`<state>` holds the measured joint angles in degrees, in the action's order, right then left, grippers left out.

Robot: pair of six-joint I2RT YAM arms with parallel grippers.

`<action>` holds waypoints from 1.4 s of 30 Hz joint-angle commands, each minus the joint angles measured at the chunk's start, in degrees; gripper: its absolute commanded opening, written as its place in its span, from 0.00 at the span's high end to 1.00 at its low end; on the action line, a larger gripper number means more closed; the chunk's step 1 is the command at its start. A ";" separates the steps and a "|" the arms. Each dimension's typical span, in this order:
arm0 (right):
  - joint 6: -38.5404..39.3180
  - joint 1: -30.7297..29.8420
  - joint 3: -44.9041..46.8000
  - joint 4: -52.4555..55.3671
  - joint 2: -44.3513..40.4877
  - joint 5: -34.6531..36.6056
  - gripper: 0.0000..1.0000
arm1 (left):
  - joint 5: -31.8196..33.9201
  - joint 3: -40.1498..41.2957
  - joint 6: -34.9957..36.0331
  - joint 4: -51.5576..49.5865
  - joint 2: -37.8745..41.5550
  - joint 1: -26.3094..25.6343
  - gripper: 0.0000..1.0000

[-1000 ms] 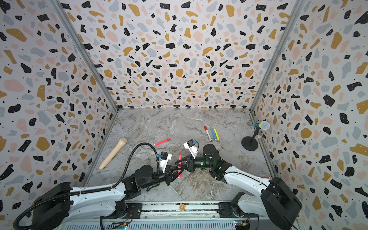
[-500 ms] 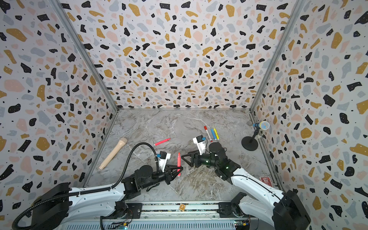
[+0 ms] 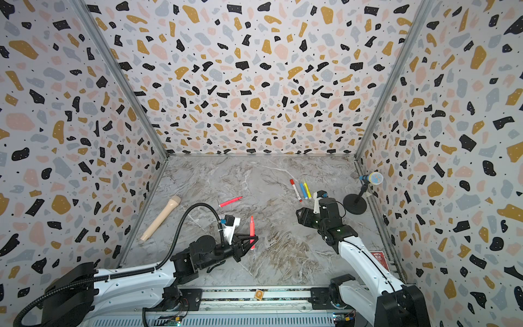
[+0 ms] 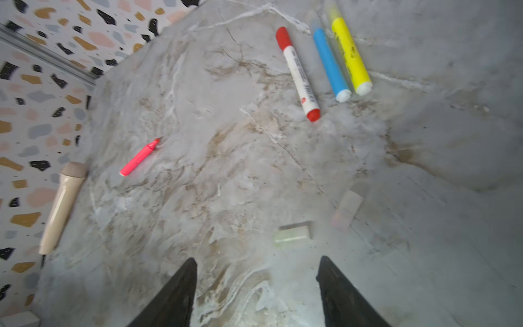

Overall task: Insert pens into pen caps
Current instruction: Pick up the pen cap from the middle-right of the table.

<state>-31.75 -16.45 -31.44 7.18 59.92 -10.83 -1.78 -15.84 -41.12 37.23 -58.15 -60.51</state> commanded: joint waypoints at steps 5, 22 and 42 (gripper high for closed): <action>4.48 0.45 -6.09 4.61 10.18 8.75 0.39 | 1.43 1.23 1.14 -0.03 1.47 -0.22 1.00; 8.29 0.36 -13.47 7.41 24.71 12.62 0.57 | 1.51 0.08 2.25 -2.51 1.19 -0.22 1.00; 8.99 -1.52 -18.21 9.51 33.69 17.14 0.69 | 1.95 0.79 2.45 -3.20 2.05 -0.22 1.00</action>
<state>-23.40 -17.47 -48.07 14.44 93.03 4.54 -0.73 -15.25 -39.70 32.71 -56.73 -60.51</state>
